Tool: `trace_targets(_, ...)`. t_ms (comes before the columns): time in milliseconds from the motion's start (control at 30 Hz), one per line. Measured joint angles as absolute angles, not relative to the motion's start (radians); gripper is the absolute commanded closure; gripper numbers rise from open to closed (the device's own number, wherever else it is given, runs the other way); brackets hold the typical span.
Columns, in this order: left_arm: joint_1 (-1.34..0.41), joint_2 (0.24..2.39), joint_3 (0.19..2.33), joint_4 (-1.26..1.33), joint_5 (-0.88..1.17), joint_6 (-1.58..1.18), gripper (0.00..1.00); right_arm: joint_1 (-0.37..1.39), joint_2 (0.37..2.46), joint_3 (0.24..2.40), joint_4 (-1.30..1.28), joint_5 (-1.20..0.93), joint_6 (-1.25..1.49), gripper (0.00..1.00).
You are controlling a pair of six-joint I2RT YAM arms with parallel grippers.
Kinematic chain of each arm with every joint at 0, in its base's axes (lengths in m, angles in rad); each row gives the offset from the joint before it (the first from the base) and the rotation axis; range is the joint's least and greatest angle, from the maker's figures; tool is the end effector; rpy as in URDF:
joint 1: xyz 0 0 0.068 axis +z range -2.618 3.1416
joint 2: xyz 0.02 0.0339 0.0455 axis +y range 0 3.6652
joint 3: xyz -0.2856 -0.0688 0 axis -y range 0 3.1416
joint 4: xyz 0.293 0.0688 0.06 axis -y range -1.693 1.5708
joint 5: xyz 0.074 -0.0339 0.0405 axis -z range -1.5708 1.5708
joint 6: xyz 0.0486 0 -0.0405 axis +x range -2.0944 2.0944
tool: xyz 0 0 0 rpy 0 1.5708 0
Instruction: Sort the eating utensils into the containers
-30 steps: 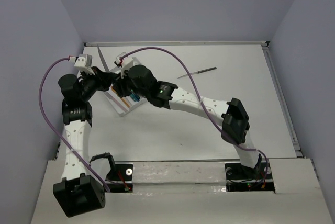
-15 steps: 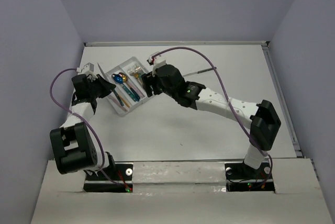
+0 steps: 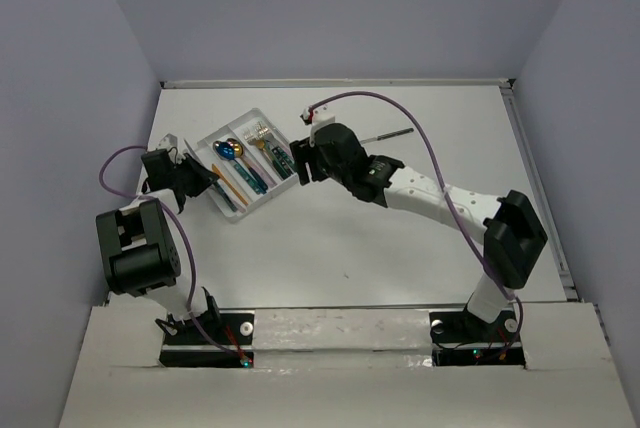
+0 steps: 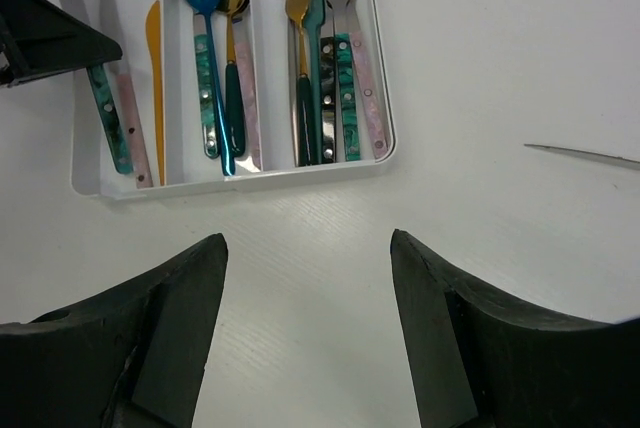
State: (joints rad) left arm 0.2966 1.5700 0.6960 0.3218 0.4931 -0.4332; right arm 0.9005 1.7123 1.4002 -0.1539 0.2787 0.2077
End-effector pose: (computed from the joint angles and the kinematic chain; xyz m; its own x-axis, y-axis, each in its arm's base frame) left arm 0.3446 0.0813 0.1516 -0.5090 -0.5422 -0.6685 -0.0944 0.8071 -0.5828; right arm 0.2996 0.3564 0.3091 -0.3970 -0.1817 -0.8997 -0.5303 0.8455 0.0633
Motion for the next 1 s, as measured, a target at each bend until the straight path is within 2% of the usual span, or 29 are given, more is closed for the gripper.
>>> trace_targets(100,0.297,1.570,0.696,0.319,0.492,-0.435,0.49,0.889,1.712,1.400,-0.160,0.276,0.210,0.28)
trace_targets(133,0.297,1.570,0.696,0.318,0.492,-0.436,0.47,0.888,1.712,1.400,-0.163,0.276,0.211,0.28)
trace_targets(367,0.297,1.552,0.696,0.314,0.483,-0.443,0.39,0.809,1.712,1.401,-0.201,0.219,0.186,0.27)
trace_targets(467,0.297,1.525,0.696,0.306,0.471,-0.443,0.37,0.674,1.717,1.428,-0.249,0.073,0.125,0.26)
trace_targets(567,0.297,1.462,0.696,0.305,0.451,-0.444,0.36,0.466,1.753,1.511,-0.278,-0.069,0.048,0.25)
trace_targets(733,0.297,1.339,0.699,0.308,0.432,-0.437,0.35,0.236,1.904,1.704,-0.310,-0.205,-0.278,0.24)
trace_targets(1000,0.297,1.171,0.720,0.307,0.436,-0.341,0.33,0.251,2.106,1.775,-0.530,-0.290,-0.806,0.25)
